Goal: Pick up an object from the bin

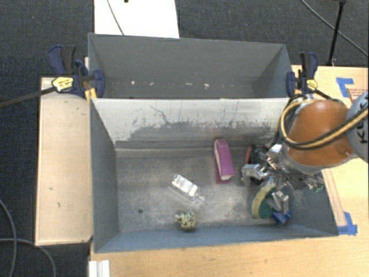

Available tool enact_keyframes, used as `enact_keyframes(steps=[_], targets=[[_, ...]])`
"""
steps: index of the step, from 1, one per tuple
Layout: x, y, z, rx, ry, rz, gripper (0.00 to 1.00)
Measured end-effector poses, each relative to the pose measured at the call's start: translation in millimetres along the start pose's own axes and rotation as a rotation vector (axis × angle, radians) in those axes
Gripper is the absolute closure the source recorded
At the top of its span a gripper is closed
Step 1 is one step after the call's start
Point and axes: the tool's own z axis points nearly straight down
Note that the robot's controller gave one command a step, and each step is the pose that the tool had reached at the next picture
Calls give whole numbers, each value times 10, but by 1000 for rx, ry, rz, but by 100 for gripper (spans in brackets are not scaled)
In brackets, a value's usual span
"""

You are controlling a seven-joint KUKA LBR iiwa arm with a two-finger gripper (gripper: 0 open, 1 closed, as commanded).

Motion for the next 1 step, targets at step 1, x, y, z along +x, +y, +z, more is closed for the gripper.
enact_keyframes(steps=[1], targets=[[17, -8, -3, 0, 7, 2, 100]])
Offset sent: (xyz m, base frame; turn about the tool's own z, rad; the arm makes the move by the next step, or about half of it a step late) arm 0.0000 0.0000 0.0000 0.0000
